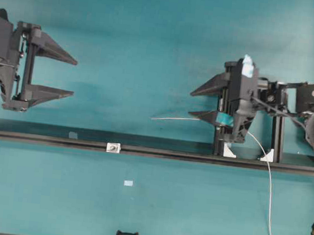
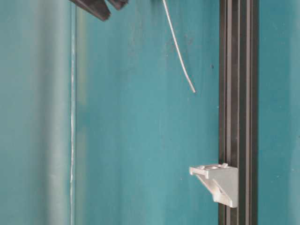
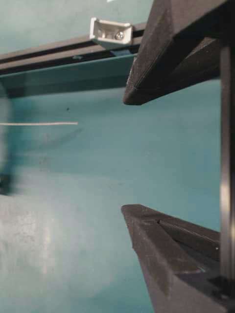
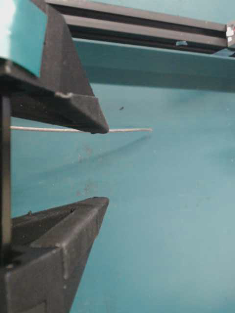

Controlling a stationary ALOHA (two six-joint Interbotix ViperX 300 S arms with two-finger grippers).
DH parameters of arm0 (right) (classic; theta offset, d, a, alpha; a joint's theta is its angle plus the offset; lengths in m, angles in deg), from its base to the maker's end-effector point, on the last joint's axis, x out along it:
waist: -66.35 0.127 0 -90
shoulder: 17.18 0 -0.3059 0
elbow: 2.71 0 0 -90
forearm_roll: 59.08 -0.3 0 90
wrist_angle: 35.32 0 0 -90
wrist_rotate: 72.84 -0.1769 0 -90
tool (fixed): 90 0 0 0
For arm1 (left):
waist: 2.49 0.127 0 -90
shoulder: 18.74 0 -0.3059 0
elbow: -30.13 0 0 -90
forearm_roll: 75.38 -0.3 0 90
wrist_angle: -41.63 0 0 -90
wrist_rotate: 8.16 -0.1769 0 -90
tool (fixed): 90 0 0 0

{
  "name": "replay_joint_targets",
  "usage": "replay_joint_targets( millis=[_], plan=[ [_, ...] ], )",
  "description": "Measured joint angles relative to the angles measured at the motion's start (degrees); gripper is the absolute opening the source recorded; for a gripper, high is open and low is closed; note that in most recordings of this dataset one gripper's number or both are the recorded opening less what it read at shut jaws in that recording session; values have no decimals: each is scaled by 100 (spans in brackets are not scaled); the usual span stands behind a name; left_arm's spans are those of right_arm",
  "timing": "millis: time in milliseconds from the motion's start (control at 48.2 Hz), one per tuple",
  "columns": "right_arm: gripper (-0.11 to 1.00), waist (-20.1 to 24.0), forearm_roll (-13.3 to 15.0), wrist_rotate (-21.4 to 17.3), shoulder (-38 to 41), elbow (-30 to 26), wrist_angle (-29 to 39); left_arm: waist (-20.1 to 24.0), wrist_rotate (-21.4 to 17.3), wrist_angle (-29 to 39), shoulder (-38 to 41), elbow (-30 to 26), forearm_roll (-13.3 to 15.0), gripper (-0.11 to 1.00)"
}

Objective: Insert the wire into the hole on the left side and pull it with the left arm.
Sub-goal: 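Lower the open right gripper around the white wire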

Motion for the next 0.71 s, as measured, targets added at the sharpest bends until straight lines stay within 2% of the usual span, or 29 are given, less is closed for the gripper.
replay_joint_targets(
  millis=[705],
  plan=[
    [62, 158, -9, -167, 835, -334, 9, 9, 9, 0, 79, -35, 0, 67]
  ],
)
